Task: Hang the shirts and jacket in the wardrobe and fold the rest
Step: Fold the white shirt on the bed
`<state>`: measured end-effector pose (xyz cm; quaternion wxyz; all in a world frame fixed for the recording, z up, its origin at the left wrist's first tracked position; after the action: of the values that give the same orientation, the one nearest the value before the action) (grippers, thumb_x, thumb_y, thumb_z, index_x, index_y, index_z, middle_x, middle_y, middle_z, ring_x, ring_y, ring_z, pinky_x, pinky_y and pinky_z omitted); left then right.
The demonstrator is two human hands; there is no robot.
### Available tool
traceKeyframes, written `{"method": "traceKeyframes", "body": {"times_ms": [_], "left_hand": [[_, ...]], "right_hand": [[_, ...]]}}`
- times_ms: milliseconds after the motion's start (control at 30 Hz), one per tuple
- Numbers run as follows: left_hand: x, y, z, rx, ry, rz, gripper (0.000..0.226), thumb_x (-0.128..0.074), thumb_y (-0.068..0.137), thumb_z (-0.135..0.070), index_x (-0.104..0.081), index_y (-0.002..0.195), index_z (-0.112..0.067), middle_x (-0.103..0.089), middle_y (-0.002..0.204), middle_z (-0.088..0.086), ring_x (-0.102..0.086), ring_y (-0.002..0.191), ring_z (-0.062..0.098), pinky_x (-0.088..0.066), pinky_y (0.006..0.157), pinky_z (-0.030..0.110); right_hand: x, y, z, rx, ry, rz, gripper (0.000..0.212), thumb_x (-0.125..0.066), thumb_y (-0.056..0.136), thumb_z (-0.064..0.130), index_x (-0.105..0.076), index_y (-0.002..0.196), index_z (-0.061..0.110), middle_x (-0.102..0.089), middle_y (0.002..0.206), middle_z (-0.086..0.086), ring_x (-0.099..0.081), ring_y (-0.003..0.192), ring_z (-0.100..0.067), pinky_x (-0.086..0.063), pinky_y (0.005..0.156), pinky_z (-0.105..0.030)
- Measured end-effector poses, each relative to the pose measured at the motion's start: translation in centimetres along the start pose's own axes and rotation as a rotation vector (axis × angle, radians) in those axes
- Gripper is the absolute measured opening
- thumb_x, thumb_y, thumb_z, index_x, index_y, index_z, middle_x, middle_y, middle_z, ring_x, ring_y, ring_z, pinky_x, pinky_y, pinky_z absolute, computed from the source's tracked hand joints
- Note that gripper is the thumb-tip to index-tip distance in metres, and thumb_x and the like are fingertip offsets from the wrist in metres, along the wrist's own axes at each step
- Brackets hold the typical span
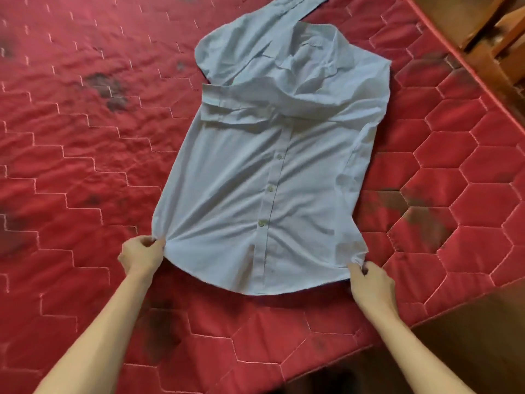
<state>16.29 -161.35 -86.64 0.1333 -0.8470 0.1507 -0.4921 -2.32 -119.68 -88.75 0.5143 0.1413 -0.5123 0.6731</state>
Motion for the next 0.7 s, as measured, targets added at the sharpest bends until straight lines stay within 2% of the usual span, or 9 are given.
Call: {"method": "traceKeyframes", "body": {"times_ms": [133, 233, 333, 433, 500, 600, 700], "left_hand": [[3.0, -5.4, 9.0, 0.113, 0.051, 0.004, 0.021, -0.071, 0.084, -0.02, -0.075, 0.098, -0.005, -0.074, 0.098, 0.018, -0.066, 0.1, 0.039, -0.048, 0.097, 0.045], [4.0, -11.0, 16.2, 0.225, 0.065, 0.086, 0.013, -0.072, 0.081, -0.03, -0.07, 0.086, -0.019, -0.075, 0.089, 0.008, -0.07, 0.085, 0.034, -0.054, 0.09, 0.046], [4.3, -16.7, 21.8, 0.302, -0.011, 0.112, 0.021, -0.072, 0.074, -0.042, -0.071, 0.078, -0.021, -0.073, 0.074, -0.001, -0.069, 0.076, 0.026, -0.058, 0.08, 0.046], [4.0, -22.1, 22.9, 0.323, -0.211, 0.139, 0.018, -0.07, 0.08, -0.027, -0.066, 0.068, -0.014, -0.067, 0.069, 0.005, -0.061, 0.071, 0.029, -0.051, 0.073, 0.043], [3.5, -25.0, 23.4, 0.38, -0.409, 0.209, 0.014, -0.064, 0.081, -0.008, -0.062, 0.067, -0.009, -0.061, 0.075, 0.011, -0.056, 0.076, 0.027, -0.049, 0.075, 0.042], [3.2, -27.0, 24.6, 0.402, -0.561, 0.255, 0.011, -0.061, 0.08, 0.008, -0.061, 0.085, -0.002, -0.063, 0.086, 0.014, -0.058, 0.084, 0.029, -0.054, 0.079, 0.041], [2.7, -27.0, 25.1, 0.413, -0.671, 0.32, 0.044, -0.07, 0.082, 0.001, -0.059, 0.124, -0.007, -0.071, 0.112, 0.011, -0.069, 0.101, 0.028, -0.057, 0.086, 0.046]], "right_hand": [[1.4, -1.8, -3.7, 0.036, -0.052, 0.098, 0.031, -0.046, 0.097, 0.026, -0.06, 0.074, 0.01, -0.068, 0.075, -0.013, -0.062, 0.081, -0.035, -0.049, 0.074, -0.042], [2.1, -3.0, -6.9, 0.034, -0.096, 0.146, 0.029, -0.044, 0.095, 0.029, -0.063, 0.082, 0.013, -0.07, 0.08, -0.012, -0.065, 0.082, -0.035, -0.054, 0.08, -0.046], [3.6, -4.2, -10.0, 0.011, -0.137, 0.16, 0.03, -0.043, 0.095, 0.031, -0.064, 0.085, 0.013, -0.07, 0.083, -0.012, -0.066, 0.082, -0.033, -0.055, 0.08, -0.048], [5.8, -6.0, -12.7, -0.02, -0.132, 0.187, 0.028, -0.042, 0.098, 0.024, -0.063, 0.084, 0.011, -0.07, 0.074, -0.007, -0.068, 0.077, -0.027, -0.055, 0.082, -0.047], [6.8, -6.7, -15.1, -0.032, -0.17, 0.199, 0.026, -0.042, 0.099, 0.023, -0.064, 0.093, 0.009, -0.07, 0.08, -0.008, -0.067, 0.08, -0.027, -0.053, 0.082, -0.045], [7.1, -7.3, -17.0, -0.034, -0.151, 0.191, 0.03, -0.054, 0.094, 0.022, -0.057, 0.119, 0.006, -0.064, 0.103, -0.01, -0.059, 0.091, -0.029, -0.048, 0.075, -0.04], [6.3, -7.5, -15.5, -0.001, 0.074, 0.217, 0.061, -0.069, 0.087, 0.027, -0.041, 0.14, 0.013, -0.058, 0.118, -0.006, -0.057, 0.106, -0.024, -0.049, 0.089, -0.043]]}}
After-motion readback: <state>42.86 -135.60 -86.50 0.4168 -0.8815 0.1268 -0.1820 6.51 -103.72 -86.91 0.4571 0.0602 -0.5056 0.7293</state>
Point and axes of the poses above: each hand's wrist, its own y-axis towards the middle knuckle, its own x-axis out of the back of the hand, z = x × y, the point moved 5 cm from there along y, towards the middle knuckle
